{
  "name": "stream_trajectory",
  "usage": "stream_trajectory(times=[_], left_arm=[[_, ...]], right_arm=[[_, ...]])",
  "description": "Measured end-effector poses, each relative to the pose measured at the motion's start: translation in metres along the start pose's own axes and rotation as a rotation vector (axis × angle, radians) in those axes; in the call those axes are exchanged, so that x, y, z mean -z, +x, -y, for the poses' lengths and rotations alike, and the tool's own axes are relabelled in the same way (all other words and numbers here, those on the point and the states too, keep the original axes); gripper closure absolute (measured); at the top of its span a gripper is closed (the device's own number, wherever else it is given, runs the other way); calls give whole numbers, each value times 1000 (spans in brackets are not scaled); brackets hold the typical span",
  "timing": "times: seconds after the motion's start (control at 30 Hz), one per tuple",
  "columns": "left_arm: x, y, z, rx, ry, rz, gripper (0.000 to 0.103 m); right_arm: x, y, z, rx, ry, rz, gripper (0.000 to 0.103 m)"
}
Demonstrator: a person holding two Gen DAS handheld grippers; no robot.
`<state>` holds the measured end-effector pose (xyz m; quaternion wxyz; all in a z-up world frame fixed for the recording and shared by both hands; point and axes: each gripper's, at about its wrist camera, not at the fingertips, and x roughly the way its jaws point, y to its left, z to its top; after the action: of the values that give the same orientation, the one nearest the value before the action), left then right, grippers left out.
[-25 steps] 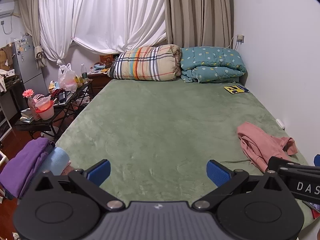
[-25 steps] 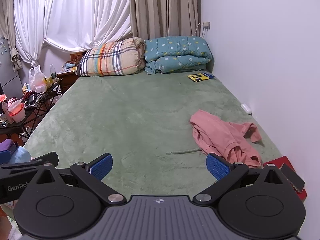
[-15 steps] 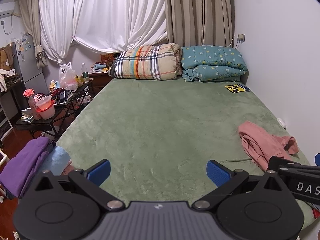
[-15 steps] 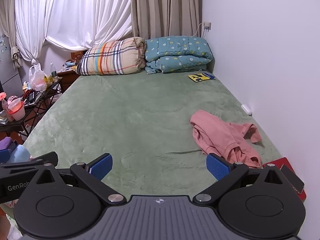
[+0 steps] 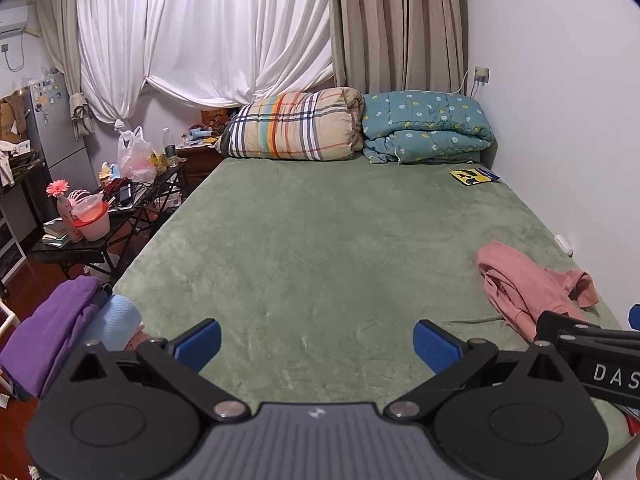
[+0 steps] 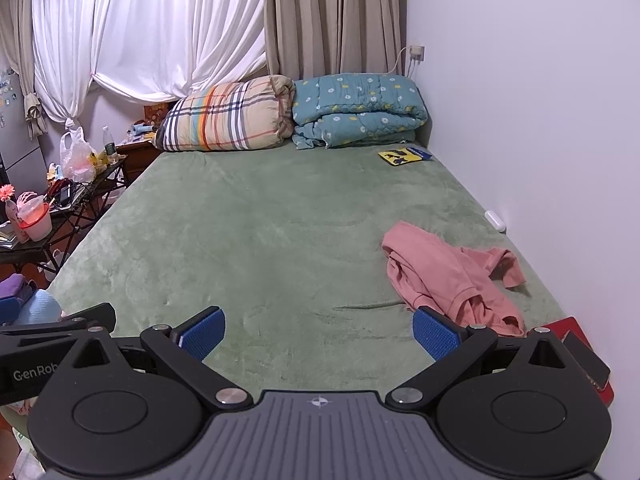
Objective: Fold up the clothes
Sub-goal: 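Move both tools toward the crumpled pink sweatshirt on the bed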
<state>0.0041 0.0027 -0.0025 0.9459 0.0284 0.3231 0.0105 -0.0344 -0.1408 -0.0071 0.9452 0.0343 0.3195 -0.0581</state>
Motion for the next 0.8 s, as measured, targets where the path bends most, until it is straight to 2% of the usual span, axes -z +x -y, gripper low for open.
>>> stream_trajectory(times=[0.17, 0.4, 0.8], left_arm=[[-1, 1, 3, -4, 3, -2, 0], [-2, 0, 3, -5, 4, -3, 0], [0, 1, -3, -9, -6, -9, 0]], right_arm=[[-2, 6, 10, -5, 2, -6, 2], [-1, 3, 1, 0, 0, -9, 2], [-18, 17, 6, 13, 14, -10, 2]])
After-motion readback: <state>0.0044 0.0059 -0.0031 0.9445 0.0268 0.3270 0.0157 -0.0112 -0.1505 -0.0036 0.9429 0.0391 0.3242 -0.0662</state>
